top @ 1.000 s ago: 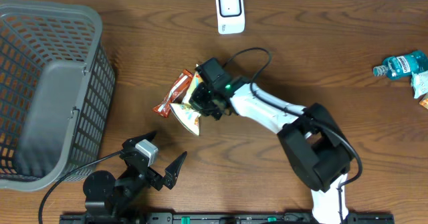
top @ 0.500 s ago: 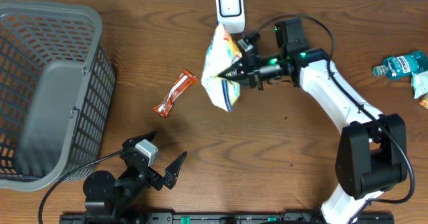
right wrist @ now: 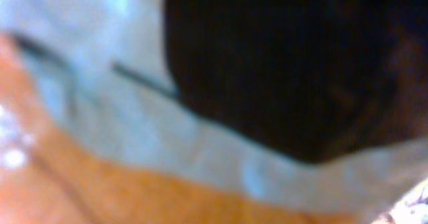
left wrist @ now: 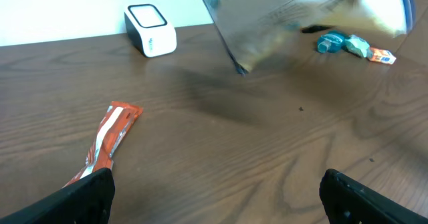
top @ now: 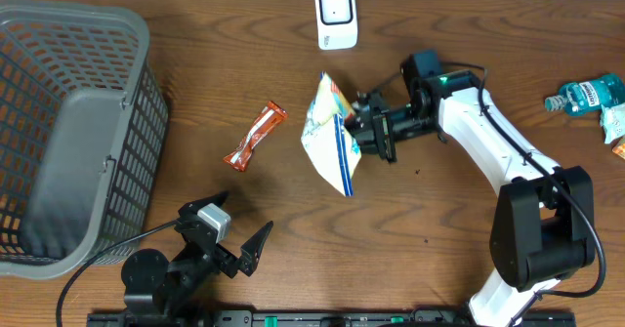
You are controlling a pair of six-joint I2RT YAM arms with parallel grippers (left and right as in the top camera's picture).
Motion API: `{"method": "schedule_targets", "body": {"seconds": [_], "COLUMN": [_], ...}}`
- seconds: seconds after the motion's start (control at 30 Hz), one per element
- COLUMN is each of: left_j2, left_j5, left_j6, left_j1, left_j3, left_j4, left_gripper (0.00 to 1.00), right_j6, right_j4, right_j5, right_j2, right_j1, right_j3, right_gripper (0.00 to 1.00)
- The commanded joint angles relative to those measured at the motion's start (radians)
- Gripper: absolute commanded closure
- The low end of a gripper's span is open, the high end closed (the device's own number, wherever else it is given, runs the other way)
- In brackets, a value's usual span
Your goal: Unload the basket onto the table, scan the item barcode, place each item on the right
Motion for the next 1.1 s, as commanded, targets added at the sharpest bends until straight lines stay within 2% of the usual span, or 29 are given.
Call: {"method": "schedule_targets", "body": {"seconds": [0.0, 0.3, 0.53, 0.7, 0.77, 0.83, 0.97, 1.07], "left_j2": [-0.005, -0.005, -0.005, -0.005, -0.005, -0.005, -0.005, -0.005], "left_j5": [0.000, 0.000, 0.000, 0.000, 0.000, 0.000, 0.000, 0.000], "left_j6": [0.018, 0.017, 0.018, 0.018, 0.018, 0.018, 0.017, 0.018], "left_j1": [-0.003, -0.003, -0.003, -0.003, -0.003, -0.003, -0.003, -0.003], "left_j3": [-0.001, -0.001, -0.001, -0.001, -0.001, -0.001, -0.001, -0.001], "left_j4": [0.000, 0.000, 0.000, 0.000, 0.000, 0.000, 0.000, 0.000], "left_gripper": [0.02, 0.02, 0.02, 0.02, 0.02, 0.02, 0.02, 0.02], "right_j6": [-0.042, 0.005, 0.267, 0.435, 0.447, 0.406, 0.151, -0.164], "right_j4": [-0.140, -0.416, -0.409, -0.394, -0.336, -0.259, 0.001, 0.146], "right_j5": [-0.065, -0.037, 0.357, 0.481, 0.512, 0.522, 0.685, 0.793], "right_j2": [-0.005, -0.005, -0.004, -0.004, -0.004, -0.004, -0.004, -0.004], "right_j1": [0.006, 0.006, 0.003, 0.005, 0.004, 0.004, 0.005, 0.022], "right_j3": [0.005, 0.005, 0.005, 0.005, 0.005, 0.005, 0.005, 0.005], "right_gripper": [0.99, 0.99, 0.99, 0.98, 0.99, 0.99, 0.99, 0.99]}}
